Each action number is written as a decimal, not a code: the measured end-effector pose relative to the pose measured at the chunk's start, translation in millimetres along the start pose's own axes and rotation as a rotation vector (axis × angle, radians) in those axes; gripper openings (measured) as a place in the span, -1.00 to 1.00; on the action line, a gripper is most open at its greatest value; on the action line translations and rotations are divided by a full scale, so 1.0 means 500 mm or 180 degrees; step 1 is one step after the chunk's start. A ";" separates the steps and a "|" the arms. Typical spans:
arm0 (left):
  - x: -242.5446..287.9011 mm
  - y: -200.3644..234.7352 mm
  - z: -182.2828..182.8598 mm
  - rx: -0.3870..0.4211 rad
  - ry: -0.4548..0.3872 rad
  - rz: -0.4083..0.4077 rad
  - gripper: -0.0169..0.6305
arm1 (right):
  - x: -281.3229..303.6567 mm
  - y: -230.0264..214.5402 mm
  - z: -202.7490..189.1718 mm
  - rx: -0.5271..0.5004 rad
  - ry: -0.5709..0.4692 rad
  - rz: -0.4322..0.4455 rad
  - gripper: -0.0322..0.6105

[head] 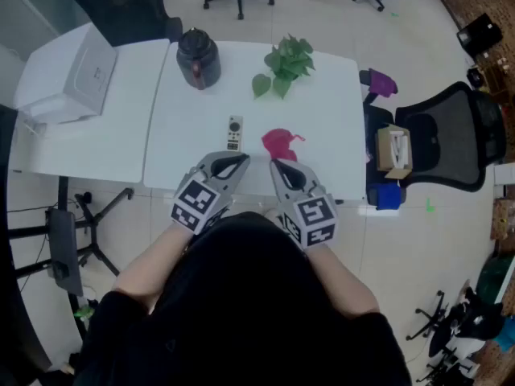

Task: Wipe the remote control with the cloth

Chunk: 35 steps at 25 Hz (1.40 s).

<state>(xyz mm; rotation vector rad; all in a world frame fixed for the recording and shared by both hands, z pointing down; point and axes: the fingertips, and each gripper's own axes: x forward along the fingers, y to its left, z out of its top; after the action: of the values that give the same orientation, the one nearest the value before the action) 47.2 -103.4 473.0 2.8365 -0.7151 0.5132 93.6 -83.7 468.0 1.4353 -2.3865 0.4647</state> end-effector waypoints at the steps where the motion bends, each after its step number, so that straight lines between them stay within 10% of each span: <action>1: 0.000 -0.001 -0.001 0.0000 0.0001 -0.0002 -0.94 | -0.001 0.000 -0.001 0.0000 0.0000 -0.0003 -0.87; 14: 0.017 0.036 -0.058 -0.0131 0.0234 0.0277 -0.92 | -0.005 0.003 -0.008 0.0029 0.0035 0.0006 -0.88; 18: 0.059 0.084 -0.155 -0.0361 0.0691 0.0504 -0.18 | -0.008 -0.004 -0.017 0.0015 0.0058 -0.0009 -0.87; 22: 0.111 0.137 -0.240 -0.0494 0.1022 0.0821 -0.01 | -0.014 -0.012 -0.023 0.0022 0.0090 -0.0030 -0.88; 35: 0.182 0.210 -0.389 -0.0812 0.1693 0.1507 0.01 | -0.051 -0.050 -0.065 0.0110 0.0238 -0.0111 -0.87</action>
<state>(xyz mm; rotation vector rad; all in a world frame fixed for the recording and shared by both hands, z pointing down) 15.7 -186.0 695.1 2.1386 -1.2223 1.0977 130.4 -60.7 489.1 1.4457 -2.3021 0.5437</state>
